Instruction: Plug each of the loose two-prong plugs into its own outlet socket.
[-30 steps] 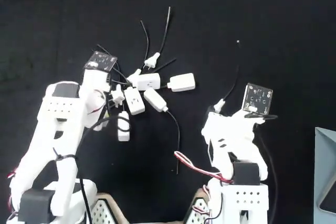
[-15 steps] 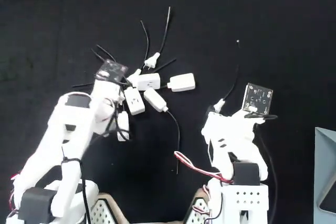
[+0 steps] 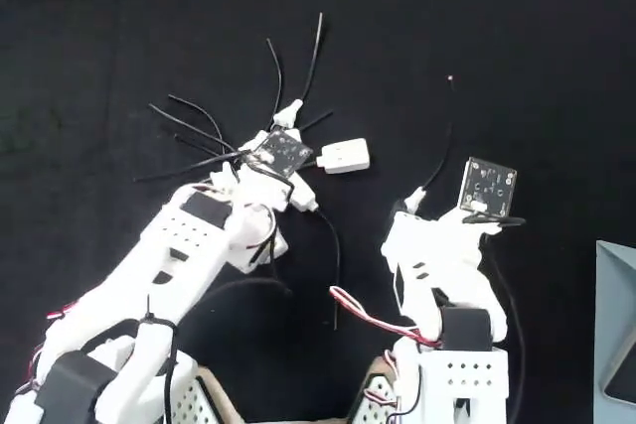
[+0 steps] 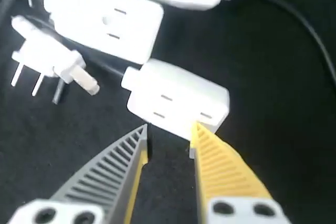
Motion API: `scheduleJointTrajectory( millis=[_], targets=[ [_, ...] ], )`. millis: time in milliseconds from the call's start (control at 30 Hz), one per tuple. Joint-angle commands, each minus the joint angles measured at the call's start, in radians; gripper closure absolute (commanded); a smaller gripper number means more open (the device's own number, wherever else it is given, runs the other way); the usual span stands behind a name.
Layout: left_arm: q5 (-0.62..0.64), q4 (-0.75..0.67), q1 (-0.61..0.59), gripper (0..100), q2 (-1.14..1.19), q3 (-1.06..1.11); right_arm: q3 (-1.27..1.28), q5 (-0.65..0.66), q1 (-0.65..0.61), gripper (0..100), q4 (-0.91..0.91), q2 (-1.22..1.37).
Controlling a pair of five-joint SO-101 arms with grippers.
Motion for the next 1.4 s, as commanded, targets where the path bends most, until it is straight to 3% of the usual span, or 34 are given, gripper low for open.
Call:
scheduleJointTrajectory(
  millis=[0, 100, 267, 433, 667, 933, 1133, 1200, 1333, 1367],
  targets=[
    [0.009, -0.008, 0.007, 85, -0.015, -0.058, -0.007, -0.005, 0.006, 98.7, -0.017, -0.010],
    [0.026, -0.006, 0.015, 82, -0.008, -0.050, -0.007, -0.005, 0.006, 98.7, -0.017, -0.010],
    [0.222, 0.051, 0.008, 73, -0.008, -0.068, -0.007, -0.005, 0.006, 98.7, -0.017, -0.010],
    [0.442, 0.143, 0.016, 72, -0.006, -0.113, -0.007, -0.005, 0.006, 98.7, -0.017, -0.010],
    [0.652, 0.109, 0.015, 72, -0.003, -0.048, -0.007, -0.005, 0.006, 98.7, -0.017, -0.010],
    [0.717, -0.124, 0.016, 72, -0.003, 0.113, -0.007, -0.005, 0.006, 98.7, -0.017, -0.010],
    [0.778, -0.166, 0.016, 73, -0.005, 0.145, -0.007, -0.005, 0.006, 98.7, -0.017, -0.010],
    [0.767, -0.166, 0.007, 78, -0.005, 0.139, -0.007, -0.005, 0.006, 98.7, -0.017, -0.010],
    [0.663, -0.167, 0.007, 98, -0.006, 0.114, -0.007, -0.005, 0.008, 98.7, -0.017, -0.010],
    [0.634, -0.166, 0.007, 97, -0.006, 0.110, -0.007, -0.005, 0.008, 98.7, -0.017, -0.010]
  ],
)
